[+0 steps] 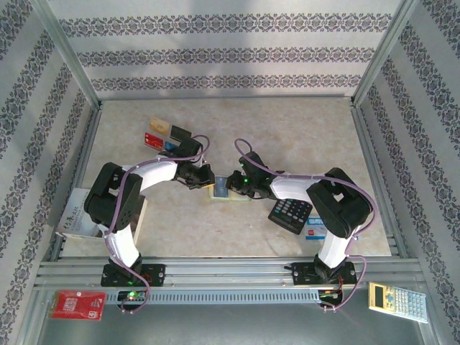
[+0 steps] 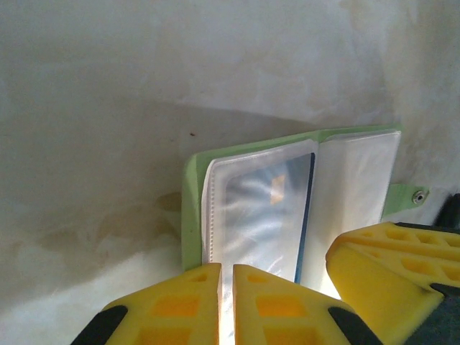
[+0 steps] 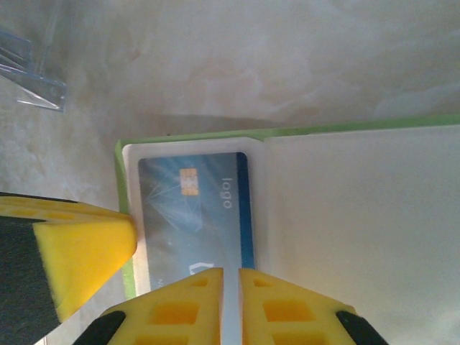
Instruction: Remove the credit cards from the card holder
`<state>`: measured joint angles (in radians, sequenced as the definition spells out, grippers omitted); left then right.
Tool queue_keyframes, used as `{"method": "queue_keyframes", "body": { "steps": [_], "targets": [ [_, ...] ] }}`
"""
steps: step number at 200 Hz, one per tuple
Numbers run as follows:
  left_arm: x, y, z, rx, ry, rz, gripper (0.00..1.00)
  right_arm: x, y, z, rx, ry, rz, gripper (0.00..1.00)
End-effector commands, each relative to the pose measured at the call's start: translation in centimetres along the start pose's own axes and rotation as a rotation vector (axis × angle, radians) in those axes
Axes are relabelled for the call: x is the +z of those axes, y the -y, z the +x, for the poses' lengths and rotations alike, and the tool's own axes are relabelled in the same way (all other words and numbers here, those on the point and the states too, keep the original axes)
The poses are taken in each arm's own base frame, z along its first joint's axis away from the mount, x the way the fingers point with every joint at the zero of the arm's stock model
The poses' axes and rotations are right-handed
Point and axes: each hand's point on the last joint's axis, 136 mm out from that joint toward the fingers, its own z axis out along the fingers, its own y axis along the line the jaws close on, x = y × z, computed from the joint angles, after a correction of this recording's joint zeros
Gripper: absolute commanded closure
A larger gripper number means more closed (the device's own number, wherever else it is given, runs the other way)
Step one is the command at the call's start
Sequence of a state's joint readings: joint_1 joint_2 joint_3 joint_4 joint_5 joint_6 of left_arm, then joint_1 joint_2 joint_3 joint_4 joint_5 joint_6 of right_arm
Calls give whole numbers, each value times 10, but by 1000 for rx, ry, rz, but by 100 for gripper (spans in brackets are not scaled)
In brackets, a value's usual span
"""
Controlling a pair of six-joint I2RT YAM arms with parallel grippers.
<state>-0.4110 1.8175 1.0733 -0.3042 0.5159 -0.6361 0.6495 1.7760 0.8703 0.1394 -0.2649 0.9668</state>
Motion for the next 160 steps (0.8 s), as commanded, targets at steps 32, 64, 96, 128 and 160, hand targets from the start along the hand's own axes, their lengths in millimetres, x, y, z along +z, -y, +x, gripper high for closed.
{"method": "queue_keyframes", "body": {
  "steps": [32, 64, 96, 128, 160],
  "targets": [
    [16, -22, 12, -12, -47, -62, 91, 7, 2, -2, 22, -23, -4, 87],
    [22, -37, 17, -17, -66, -117, 92, 9, 5, 1, 24, -37, 5, 87],
    [25, -49, 22, -23, -77, -159, 92, 10, 6, 2, 23, -52, 18, 84],
    [26, -54, 26, -29, -85, -173, 92, 13, 9, 4, 26, -60, 22, 83],
    [28, -57, 27, -30, -91, -182, 92, 16, 14, 8, 35, -76, 38, 82]
  ]
}}
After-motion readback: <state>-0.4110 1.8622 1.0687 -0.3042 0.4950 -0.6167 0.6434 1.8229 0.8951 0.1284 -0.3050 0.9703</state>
